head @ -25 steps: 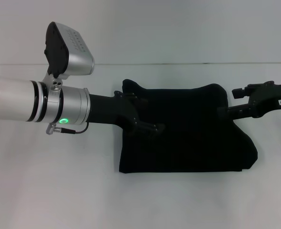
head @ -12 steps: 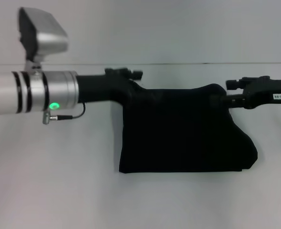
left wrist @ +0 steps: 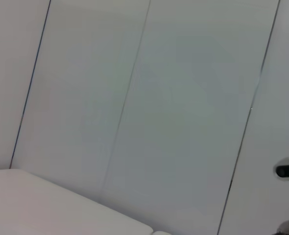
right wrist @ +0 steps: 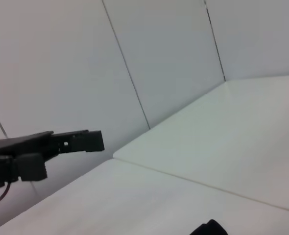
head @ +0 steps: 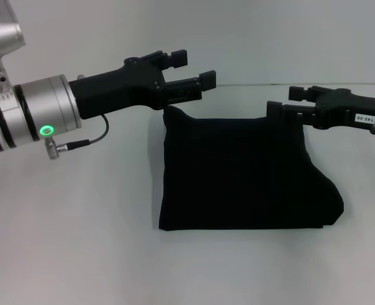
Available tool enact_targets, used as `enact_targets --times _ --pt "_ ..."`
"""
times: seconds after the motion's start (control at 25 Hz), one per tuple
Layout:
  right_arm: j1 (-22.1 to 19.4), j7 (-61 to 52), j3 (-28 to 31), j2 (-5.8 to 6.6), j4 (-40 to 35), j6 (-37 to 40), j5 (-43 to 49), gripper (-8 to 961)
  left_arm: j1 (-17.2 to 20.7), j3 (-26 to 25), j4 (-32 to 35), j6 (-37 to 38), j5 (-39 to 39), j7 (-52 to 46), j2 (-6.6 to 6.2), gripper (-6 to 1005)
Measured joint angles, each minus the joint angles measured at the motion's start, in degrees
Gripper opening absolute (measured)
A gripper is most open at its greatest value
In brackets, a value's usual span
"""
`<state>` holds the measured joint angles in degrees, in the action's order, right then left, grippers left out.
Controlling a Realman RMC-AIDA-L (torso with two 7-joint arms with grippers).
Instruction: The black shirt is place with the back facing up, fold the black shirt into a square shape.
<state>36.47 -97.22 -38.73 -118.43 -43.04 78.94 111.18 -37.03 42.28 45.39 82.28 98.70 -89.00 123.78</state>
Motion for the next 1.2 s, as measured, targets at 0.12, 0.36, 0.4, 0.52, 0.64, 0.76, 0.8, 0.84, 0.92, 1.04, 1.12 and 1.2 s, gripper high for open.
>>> enact_targets --times 0.12,0.36,0.4,0.52,0.64,0.76,0.8,0.84,0.92,1.04,1.12,1.2 --pt "0.2 -0.5 -0.3 0.40 0.1 0.4 0.3 916 0.0 1.3 0.0 -0.1 0.6 0.1 0.06 904" --pt "-0.3 -0.9 -0.5 2.47 3.1 0.4 4.1 917 -0.4 4.7 -1.6 -5.9 10.3 1.0 0.15 904" --pt "-0.4 -0.9 -0.4 2.81 3.8 0.3 5.1 917 -0.6 5.9 -1.7 -7.9 12.5 0.2 0.18 904" --pt "-0.7 -0.9 -0.2 3.22 4.7 0.3 7.0 917 -0.7 8.4 -1.8 -11.6 16.0 -2.2 0.36 904" --pt "-1.0 -1.0 -0.4 3.38 4.8 0.4 8.2 917 -0.8 9.8 -2.1 -12.9 16.8 -2.7 0.50 904" --pt "-1.1 -1.5 -0.4 3.47 4.7 0.5 8.7 917 -0.8 9.9 -2.4 -13.2 16.9 -2.8 0.46 904" --pt "-1.1 -1.7 -0.4 3.47 4.5 0.5 8.7 916 -0.8 9.8 -2.4 -13.2 16.9 -2.8 0.40 904" --pt "-1.1 -1.8 -0.4 3.47 4.4 0.6 8.7 916 -0.8 9.8 -2.4 -13.2 16.9 -2.8 0.37 904" --pt "-1.1 -1.8 -0.5 3.47 4.3 0.6 8.8 916 -0.9 9.8 -2.4 -13.2 17.0 -2.8 0.35 904" --pt "-0.7 -1.8 -0.5 3.47 4.3 0.7 9.3 916 -1.1 9.8 -2.4 -13.3 17.1 -2.8 0.26 904" --pt "-0.3 -1.9 -0.5 3.51 4.3 0.7 9.9 916 -1.2 9.7 -2.4 -13.3 17.6 -2.9 0.23 904" --pt "0.0 -2.1 -0.6 3.56 4.3 0.7 10.2 916 -1.3 9.7 -2.4 -13.4 18.1 -3.1 0.19 904"
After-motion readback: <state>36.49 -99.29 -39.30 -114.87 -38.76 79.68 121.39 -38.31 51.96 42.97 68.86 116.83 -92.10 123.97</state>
